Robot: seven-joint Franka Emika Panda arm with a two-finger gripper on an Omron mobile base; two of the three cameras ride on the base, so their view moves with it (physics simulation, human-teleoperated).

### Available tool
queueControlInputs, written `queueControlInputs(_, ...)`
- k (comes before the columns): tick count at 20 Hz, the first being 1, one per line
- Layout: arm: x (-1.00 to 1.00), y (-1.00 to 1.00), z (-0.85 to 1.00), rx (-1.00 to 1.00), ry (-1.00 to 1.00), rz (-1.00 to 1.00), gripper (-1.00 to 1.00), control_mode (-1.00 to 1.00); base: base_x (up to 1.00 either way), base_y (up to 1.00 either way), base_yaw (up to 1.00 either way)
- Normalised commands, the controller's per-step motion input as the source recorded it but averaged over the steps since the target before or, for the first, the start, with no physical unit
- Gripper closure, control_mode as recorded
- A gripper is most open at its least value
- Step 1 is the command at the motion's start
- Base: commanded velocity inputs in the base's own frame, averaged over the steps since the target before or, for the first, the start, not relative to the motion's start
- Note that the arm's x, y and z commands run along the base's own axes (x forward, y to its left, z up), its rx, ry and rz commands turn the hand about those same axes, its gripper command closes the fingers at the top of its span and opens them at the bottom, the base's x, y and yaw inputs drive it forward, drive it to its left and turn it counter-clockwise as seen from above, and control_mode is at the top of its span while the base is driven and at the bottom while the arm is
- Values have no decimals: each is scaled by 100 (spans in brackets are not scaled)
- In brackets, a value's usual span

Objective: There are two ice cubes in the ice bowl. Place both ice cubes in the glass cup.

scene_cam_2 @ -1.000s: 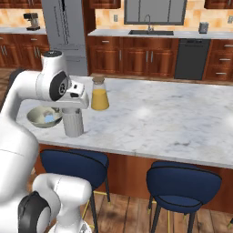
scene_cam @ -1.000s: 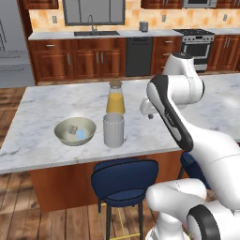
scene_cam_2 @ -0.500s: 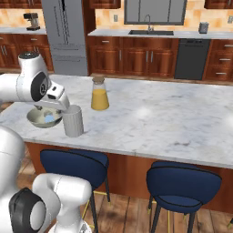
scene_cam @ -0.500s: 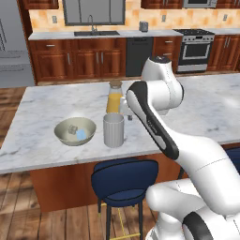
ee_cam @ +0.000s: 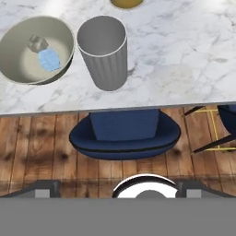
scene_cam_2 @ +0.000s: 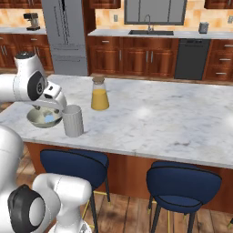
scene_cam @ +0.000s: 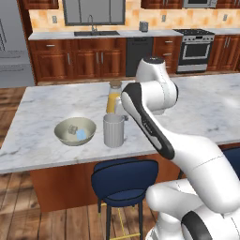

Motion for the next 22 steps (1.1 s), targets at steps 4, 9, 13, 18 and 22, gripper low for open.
queueControlInputs(4, 0, 1, -1, -3, 5, 0, -100, -100, 0, 0, 0)
queueControlInputs(9, 19, 17, -1, -3, 5, 0, -100, -100, 0, 0, 0)
queueControlInputs(13, 17, 73, 0, 0, 4, 0, -100, -100, 0, 0, 0)
queueControlInputs(18, 3, 70, -1, 1, 3, 0, -100, -100, 0, 0, 0)
queueControlInputs(22, 19, 70, 0, 0, 1, 0, -100, -100, 0, 0, 0)
